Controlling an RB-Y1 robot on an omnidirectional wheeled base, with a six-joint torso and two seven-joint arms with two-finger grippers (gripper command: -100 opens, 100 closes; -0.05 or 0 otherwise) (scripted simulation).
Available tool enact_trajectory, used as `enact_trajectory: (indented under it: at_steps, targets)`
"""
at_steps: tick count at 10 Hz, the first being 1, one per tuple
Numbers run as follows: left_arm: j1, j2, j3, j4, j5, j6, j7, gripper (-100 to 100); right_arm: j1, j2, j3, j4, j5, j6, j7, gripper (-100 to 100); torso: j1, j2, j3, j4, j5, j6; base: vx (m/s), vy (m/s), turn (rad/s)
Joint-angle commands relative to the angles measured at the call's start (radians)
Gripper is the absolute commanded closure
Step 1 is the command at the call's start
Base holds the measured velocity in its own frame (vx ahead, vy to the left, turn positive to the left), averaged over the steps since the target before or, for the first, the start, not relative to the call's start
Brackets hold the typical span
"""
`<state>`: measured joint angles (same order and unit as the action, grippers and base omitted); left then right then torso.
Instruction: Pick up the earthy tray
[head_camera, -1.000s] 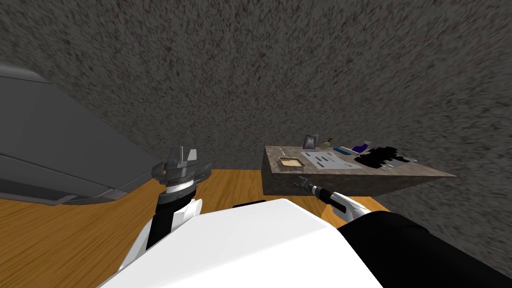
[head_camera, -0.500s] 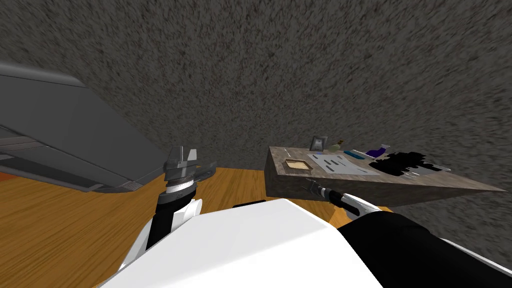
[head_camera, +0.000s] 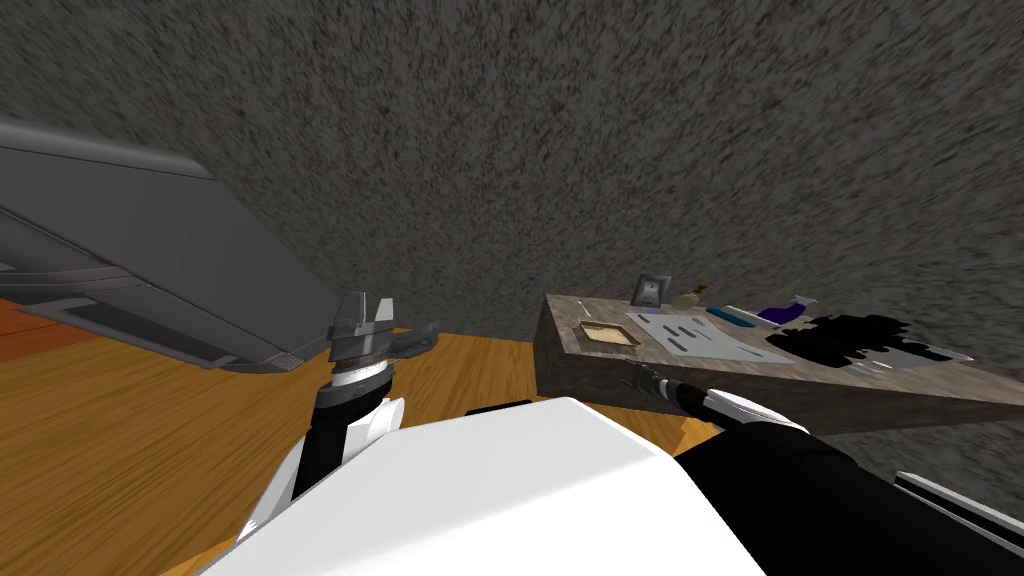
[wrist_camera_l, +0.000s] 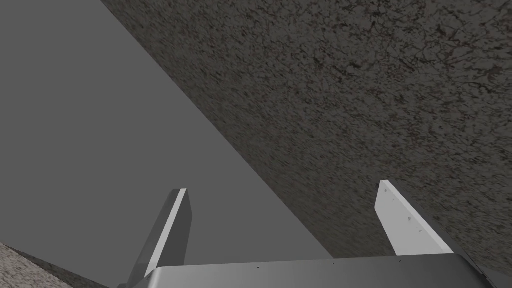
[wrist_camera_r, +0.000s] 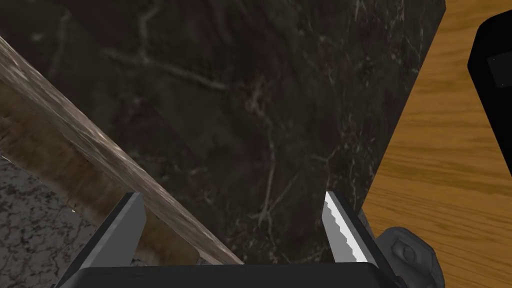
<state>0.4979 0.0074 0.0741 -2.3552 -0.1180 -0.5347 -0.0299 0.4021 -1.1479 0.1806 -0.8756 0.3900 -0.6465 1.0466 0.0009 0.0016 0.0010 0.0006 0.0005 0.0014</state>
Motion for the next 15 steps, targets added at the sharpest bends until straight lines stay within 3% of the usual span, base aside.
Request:
enact_trajectory:
  at_steps: [1, 4, 5, 7, 12, 13, 15]
  targets:
    - [0.000, 0.000, 0.000, 0.000, 0.000, 0.000, 0.000, 0, -0.019, -0.003, 0.008, 0.030, 0.004, -0.016, -0.003, -100, 0.000, 0.000, 0.000, 0.000, 0.000, 0.000, 0.000, 0.000, 0.000]
    - [0.000, 0.000, 0.000, 0.000, 0.000, 0.000, 0.000, 0, -0.026, -0.083, 0.026, 0.150, 0.038, -0.042, 0.086, -100, 0.003, -0.002, -0.001, 0.000, 0.001, -0.001, 0.042, 0.081, 0.175]
    - [0.000, 0.000, 0.000, 0.000, 0.000, 0.000, 0.000, 0, -0.026, -0.083, 0.026, 0.157, 0.038, -0.042, 0.086, -100, 0.006, -0.003, -0.002, -0.001, 0.001, -0.001, 0.048, 0.074, 0.056]
    - [0.000, 0.000, 0.000, 0.000, 0.000, 0.000, 0.000, 0, -0.031, -0.124, 0.036, 0.224, 0.056, -0.056, 0.134, -100, 0.002, -0.002, -0.001, 0.000, 0.001, -0.001, 0.040, 0.056, 0.141]
    - [0.000, 0.000, 0.000, 0.000, 0.000, 0.000, 0.000, 0, -0.036, -0.154, 0.044, 0.275, 0.070, -0.068, 0.172, -100, 0.000, -0.002, -0.001, 0.000, 0.000, 0.000, 0.038, 0.032, 0.060]
    - [0.000, 0.000, 0.000, 0.000, 0.000, 0.000, 0.000, 0, -0.043, -0.175, 0.053, 0.320, 0.084, -0.078, 0.209, -100, 0.000, -0.001, -0.001, 0.000, 0.000, 0.000, 0.075, 0.039, 0.219]
    - [0.000, 0.000, 0.000, 0.000, 0.000, 0.000, 0.000, 0, -0.041, -0.172, 0.052, 0.322, 0.082, -0.080, 0.209, -100, 0.001, -0.006, -0.003, -0.001, 0.000, -0.001, 0.080, 0.025, 0.119]
